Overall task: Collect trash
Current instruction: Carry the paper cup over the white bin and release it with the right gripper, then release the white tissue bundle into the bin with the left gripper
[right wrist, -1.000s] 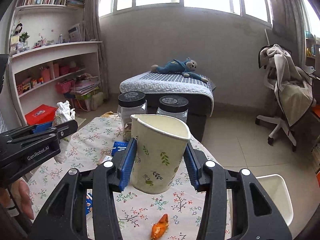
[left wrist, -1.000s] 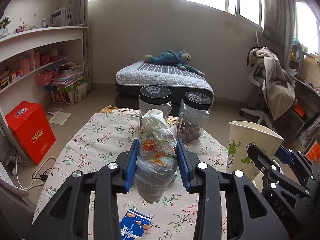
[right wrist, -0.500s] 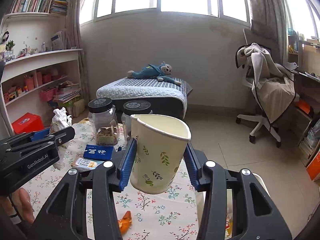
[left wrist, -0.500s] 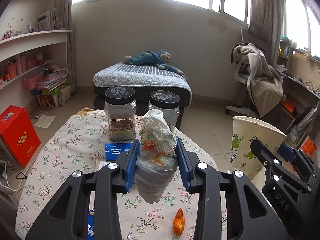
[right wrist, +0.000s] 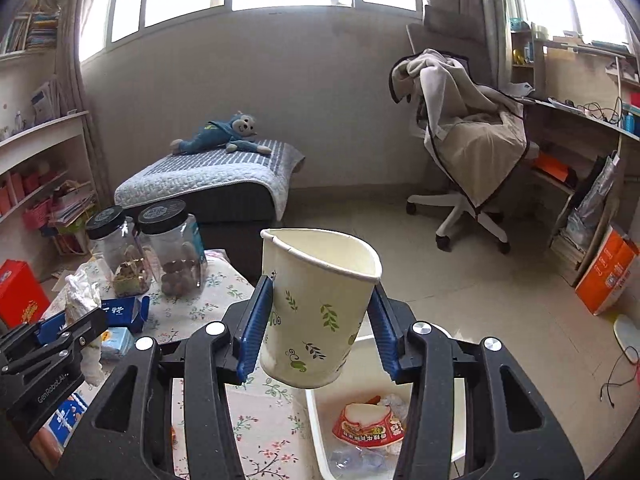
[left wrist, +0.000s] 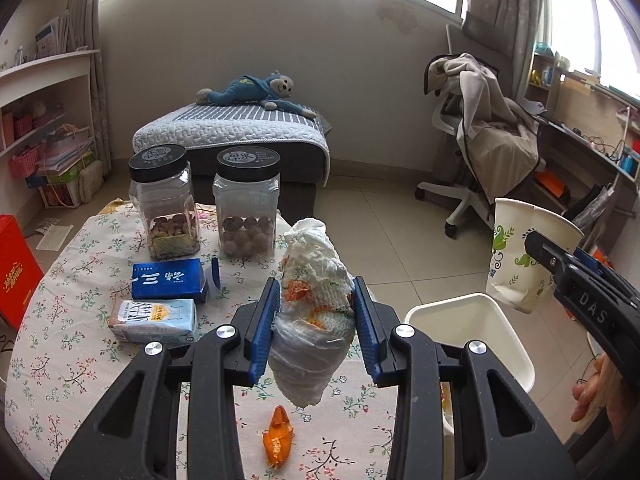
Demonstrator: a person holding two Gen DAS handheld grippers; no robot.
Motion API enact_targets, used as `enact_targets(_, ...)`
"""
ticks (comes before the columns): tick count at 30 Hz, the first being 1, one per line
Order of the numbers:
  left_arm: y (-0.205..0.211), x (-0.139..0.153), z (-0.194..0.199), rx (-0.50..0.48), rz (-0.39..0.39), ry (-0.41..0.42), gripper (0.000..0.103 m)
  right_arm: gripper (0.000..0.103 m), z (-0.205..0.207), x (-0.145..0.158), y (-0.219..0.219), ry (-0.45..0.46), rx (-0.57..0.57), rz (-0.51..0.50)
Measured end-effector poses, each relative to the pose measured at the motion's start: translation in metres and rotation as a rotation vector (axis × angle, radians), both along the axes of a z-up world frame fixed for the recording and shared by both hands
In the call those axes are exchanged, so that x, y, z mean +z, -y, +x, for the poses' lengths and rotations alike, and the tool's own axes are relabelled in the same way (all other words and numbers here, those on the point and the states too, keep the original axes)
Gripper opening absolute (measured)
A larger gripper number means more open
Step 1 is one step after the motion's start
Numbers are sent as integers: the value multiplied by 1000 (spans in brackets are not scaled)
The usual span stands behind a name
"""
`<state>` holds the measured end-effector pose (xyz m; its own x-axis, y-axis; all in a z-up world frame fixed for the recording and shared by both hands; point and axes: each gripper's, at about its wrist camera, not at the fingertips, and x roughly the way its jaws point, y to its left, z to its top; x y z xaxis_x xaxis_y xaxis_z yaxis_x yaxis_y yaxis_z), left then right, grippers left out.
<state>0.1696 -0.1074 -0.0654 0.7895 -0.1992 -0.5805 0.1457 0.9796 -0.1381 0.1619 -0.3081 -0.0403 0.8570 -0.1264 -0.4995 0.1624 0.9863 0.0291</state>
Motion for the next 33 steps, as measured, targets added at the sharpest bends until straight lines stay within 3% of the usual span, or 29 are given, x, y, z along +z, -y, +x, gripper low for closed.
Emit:
enact_targets(6,30,-2,5,-47,-1,-19,37,50,2,1,33,-13,-78,60)
enact_targets(10,50,-2,6,-79,-4,-25,37,69,-1,2,52,-9,-128,93)
enact_targets(20,103,1,4,-163,-4,-32,37,89,-19,10,93,40,-256,142)
enact_targets(33,172,1,6,-266,-15,-64,38,96,-40,15,145,72,-411,208)
